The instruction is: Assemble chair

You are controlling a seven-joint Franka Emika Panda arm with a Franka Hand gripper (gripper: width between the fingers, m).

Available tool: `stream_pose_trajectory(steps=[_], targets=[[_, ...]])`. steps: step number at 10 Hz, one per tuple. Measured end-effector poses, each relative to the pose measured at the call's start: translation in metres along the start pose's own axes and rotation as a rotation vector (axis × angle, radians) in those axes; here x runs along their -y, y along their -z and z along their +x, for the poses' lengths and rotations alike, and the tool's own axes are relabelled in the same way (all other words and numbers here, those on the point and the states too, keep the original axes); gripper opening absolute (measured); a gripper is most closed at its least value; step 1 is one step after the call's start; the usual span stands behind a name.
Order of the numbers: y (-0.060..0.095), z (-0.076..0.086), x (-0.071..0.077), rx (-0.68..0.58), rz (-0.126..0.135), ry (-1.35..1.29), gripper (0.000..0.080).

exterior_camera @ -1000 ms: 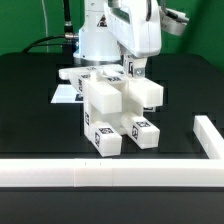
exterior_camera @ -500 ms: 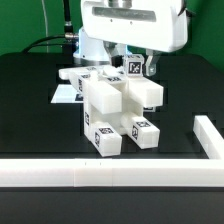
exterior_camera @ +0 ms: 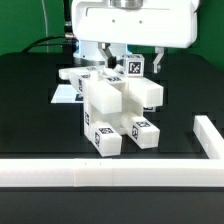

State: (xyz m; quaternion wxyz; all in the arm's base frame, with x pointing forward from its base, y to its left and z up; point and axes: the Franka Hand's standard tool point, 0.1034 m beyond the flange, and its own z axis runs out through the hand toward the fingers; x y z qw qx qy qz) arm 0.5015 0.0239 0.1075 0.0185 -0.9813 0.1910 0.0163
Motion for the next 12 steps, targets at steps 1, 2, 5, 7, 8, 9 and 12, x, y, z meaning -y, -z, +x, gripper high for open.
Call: stream_pose_trajectory(steps=[1,2,5,7,8,9,12], targets=[[-0.0001,-0.0005,0.0008,-0.001,-0.008,0.067,0.0649],[-0.0002,-0.0006,0.001,-0.001,-0.008,0.107,0.0649],[-0.0002,-0.0003,0.0002,-0.001,-0.008,0.327,0.0649],[-0.0004,-0.0004,0.0,0.0,-0.007,0.34,0.037],[-0.0004,-0.0004,0.0,0.0,-0.007,0.341,0.0266],[-0.0004,-0.0004,-0.0001,0.0,-0.007,0.341,0.0266],[-0.0004,-0.0005,0.0003,0.0,-0.005,0.268,0.0268]])
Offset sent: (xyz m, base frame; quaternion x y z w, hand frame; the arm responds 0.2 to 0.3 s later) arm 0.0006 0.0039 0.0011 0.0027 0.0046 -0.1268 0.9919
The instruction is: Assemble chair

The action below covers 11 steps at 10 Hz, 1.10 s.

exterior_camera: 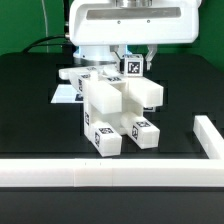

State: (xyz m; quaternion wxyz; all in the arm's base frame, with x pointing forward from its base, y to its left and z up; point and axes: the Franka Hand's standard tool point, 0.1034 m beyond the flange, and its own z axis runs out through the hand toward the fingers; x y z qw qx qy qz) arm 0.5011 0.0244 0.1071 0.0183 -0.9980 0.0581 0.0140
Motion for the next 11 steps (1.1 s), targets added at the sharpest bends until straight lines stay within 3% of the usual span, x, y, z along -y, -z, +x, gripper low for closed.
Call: stream_pose_trajectory(steps=[7,11], targets=[[-0.0002,-0.0002,0.0013,0.001,0.004,-0.475,0.0269],[-0.0006,-0.0006,0.0046,0.008,0.02,-0.796,0.0269]])
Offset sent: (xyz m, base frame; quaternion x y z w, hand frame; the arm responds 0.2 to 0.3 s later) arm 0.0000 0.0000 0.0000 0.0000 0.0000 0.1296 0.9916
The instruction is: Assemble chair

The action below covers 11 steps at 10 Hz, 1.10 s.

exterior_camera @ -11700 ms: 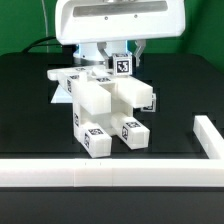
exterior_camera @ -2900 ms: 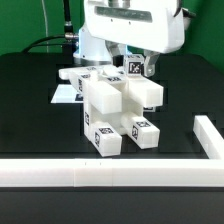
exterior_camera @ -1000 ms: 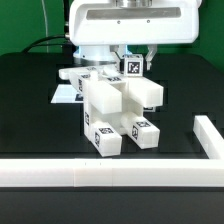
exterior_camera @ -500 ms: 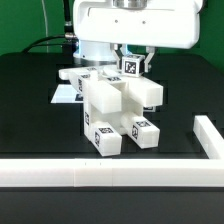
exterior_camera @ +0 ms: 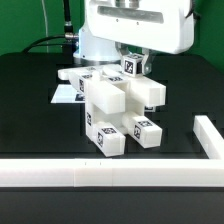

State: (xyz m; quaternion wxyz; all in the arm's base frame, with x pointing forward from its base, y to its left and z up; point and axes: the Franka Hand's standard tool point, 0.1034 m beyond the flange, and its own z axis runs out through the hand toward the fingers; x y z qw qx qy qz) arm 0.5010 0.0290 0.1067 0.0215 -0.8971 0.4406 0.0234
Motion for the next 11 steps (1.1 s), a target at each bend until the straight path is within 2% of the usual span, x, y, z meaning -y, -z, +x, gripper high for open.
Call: stream_pose_trajectory(steps=[11], targets=[[-0.0008,-0.0065,0.0049,0.029,0.016,-0.653,0.0269]])
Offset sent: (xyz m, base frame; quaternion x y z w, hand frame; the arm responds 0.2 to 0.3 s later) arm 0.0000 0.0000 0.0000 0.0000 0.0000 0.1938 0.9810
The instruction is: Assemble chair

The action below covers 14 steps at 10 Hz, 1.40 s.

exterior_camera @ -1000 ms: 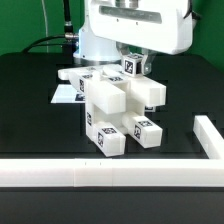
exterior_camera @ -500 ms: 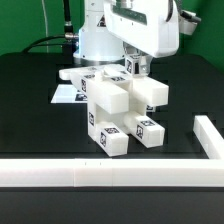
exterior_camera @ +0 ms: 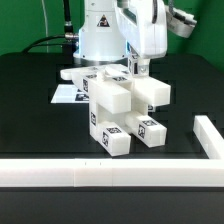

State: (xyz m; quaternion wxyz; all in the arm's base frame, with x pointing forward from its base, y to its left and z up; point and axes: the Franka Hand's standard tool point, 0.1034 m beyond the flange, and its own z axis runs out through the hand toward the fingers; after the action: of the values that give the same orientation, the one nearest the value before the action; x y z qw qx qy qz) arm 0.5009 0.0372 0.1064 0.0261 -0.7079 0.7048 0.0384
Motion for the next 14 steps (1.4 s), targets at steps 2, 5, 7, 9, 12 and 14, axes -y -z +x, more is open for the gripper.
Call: stream_pose_trajectory(steps=[2,5,7,9,12,14], targets=[[-0.0002,-0.0018,0.0,0.006,0.001,-0.074,0.0269],[-0.0003,-0.0025,-0.0001,0.007,0.001,-0.081,0.045],[-0.0003,-0.0026,-0.0001,0.007,0.001,-0.036,0.0575],[-0.0003,-0.0025,-0.0002,0.006,0.001,0.116,0.0645],[-0.0001,-0.0032,-0.0012,0.01,-0.008,0.385,0.0649],[-0.0001,-0.003,-0.0012,0.01,-0.007,0.545,0.0649]])
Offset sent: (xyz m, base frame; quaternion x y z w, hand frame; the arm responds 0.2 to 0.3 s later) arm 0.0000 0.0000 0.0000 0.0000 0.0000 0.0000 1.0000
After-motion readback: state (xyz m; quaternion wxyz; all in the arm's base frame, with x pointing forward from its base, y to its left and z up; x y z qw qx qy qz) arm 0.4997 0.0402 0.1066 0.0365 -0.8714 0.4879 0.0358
